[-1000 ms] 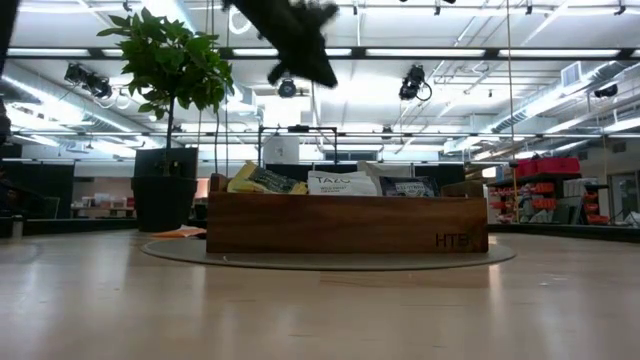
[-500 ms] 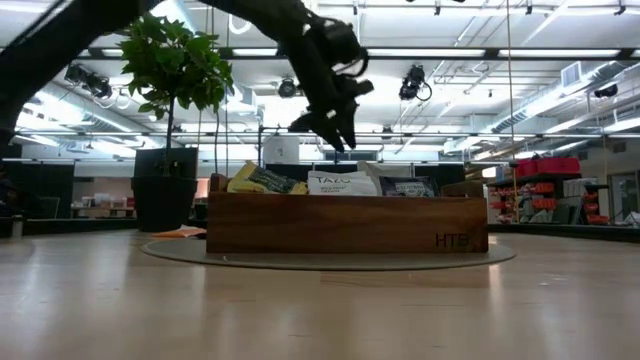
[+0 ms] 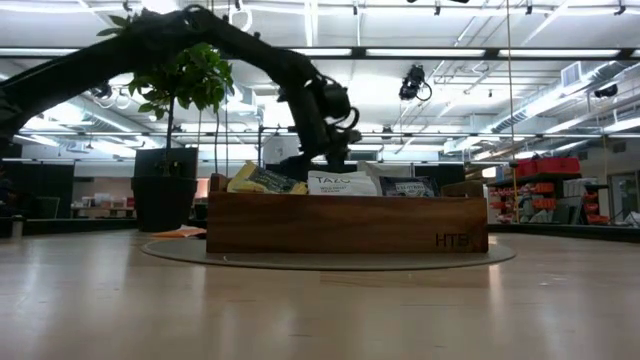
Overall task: Pick & Place Tea
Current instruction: Put the yellow tea bag into the left section of the wooden organizer
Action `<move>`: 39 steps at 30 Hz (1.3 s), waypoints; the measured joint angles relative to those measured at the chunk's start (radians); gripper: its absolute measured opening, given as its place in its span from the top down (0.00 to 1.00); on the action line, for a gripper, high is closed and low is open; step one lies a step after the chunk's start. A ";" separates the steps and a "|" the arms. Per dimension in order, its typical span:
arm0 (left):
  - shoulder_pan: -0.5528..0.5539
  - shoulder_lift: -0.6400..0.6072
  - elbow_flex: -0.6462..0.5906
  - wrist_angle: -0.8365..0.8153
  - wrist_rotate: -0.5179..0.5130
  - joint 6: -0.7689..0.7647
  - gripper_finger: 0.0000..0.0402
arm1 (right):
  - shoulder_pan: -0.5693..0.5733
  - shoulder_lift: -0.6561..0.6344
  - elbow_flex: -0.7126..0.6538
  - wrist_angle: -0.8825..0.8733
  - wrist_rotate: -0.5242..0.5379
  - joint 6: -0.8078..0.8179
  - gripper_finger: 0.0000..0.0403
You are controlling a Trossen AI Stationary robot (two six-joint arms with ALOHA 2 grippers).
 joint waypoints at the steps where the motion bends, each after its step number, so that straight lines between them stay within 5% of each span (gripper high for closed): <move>1: 0.007 0.007 0.000 -0.003 0.014 0.000 0.40 | 0.000 0.000 0.000 0.001 0.000 0.000 0.87; 12: 0.000 0.100 0.000 -0.148 0.022 0.124 0.36 | 0.002 0.000 0.000 0.020 0.001 0.000 0.87; 26: -0.049 0.118 0.000 -0.072 -0.072 0.151 0.37 | 0.002 0.000 0.000 0.024 0.004 0.000 0.87; 33: -0.030 0.133 -0.001 -0.090 0.068 0.139 0.37 | 0.002 0.000 0.000 0.031 0.004 0.000 0.87; 39: -0.030 0.132 -0.001 -0.089 0.068 0.159 0.37 | 0.002 0.000 0.000 0.045 0.004 0.001 0.87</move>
